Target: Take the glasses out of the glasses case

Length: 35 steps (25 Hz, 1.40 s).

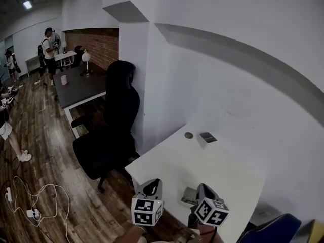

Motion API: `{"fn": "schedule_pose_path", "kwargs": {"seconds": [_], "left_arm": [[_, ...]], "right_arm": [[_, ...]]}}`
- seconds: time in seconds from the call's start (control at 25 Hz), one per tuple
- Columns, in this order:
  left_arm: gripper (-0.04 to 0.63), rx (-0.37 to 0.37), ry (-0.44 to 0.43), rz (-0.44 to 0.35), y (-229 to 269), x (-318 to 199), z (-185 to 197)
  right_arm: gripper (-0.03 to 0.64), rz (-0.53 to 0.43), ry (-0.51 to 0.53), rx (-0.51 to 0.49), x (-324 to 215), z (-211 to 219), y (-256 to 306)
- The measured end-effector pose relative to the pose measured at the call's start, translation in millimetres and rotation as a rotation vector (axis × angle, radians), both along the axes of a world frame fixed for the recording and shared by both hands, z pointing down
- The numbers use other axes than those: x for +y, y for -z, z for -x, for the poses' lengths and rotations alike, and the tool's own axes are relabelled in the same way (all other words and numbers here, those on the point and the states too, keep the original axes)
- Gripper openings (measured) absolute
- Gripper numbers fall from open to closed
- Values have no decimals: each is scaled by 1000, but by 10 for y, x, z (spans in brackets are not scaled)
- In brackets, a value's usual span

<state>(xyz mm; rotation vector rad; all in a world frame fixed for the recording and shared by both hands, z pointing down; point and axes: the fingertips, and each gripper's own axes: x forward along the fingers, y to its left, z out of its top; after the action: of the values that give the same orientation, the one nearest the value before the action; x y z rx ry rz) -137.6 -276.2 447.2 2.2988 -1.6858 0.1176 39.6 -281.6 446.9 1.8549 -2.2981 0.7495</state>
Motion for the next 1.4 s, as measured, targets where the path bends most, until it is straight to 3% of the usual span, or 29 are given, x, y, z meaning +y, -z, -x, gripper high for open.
{"fn": "schedule_pose_path", "kwargs": {"seconds": [0.48, 0.76, 1.4], "left_arm": [[18, -6, -30, 63, -241, -115, -534], [18, -32, -29, 149, -552, -84, -666], [18, -57, -23, 285, -1096, 146, -724]], "right_arm": [[32, 85, 44, 41, -58, -409, -240], [32, 186, 103, 60, 47, -470, -587], [32, 321, 240, 174, 298, -523, -1166]]}}
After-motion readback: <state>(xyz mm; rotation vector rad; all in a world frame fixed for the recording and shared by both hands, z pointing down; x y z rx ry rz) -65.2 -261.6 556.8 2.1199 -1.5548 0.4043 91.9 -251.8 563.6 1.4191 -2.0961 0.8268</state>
